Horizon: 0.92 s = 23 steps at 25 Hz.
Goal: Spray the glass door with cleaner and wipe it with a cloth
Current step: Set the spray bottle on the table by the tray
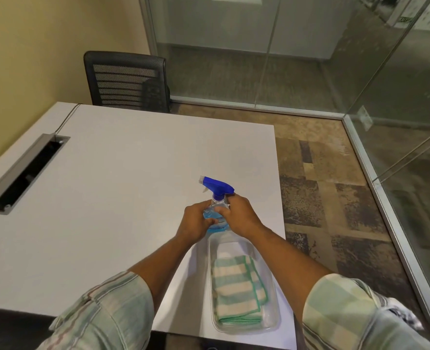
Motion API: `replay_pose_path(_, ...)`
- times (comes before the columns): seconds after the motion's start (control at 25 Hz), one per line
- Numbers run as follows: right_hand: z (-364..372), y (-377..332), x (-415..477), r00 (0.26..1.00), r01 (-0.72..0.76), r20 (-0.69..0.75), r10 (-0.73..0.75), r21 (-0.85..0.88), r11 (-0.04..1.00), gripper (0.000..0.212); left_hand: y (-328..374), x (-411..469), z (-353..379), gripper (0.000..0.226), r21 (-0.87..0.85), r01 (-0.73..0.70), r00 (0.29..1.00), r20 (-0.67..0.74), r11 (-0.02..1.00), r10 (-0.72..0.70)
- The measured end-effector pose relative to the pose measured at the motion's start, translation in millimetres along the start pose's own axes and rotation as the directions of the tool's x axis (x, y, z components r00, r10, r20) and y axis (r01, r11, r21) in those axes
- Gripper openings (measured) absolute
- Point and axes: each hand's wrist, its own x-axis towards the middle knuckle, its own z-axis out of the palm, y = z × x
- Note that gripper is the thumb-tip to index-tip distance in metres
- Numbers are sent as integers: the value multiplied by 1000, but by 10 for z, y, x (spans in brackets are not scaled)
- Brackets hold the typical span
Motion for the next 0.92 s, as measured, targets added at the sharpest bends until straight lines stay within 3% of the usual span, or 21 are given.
replay_pose_path(0.2,24,-4,-59,1000,-18,-13,18,-13,1000,40,19,-47,1,38,-7,45,999,25,999,-45)
replay_pose_path(0.32,12,91,-204,999,-24,-48,21,-56,998,58,39,-173,2,67,-8,167,986,27,986,-167)
replay_pose_path(0.4,12,215,-339,993,1,-121,-10,-74,997,49,62,-302,47,82,-77,356,934,4,931,-357)
replay_pose_path(0.52,91,397,-619,985,20,-167,-34,-81,996,26,96,-560,177,70,-174,505,860,18,846,-510)
replay_pose_path(0.6,193,555,-804,989,27,-138,-45,-125,992,24,101,-725,255,52,-153,486,872,13,861,-490)
replay_pose_path(0.72,347,806,-982,1000,4,19,2,-286,958,46,54,-854,357,23,-97,370,928,-4,924,-372)
replay_pose_path(0.92,475,1122,-1036,985,76,168,22,-555,828,61,106,-847,403,27,-45,278,960,42,959,-277)
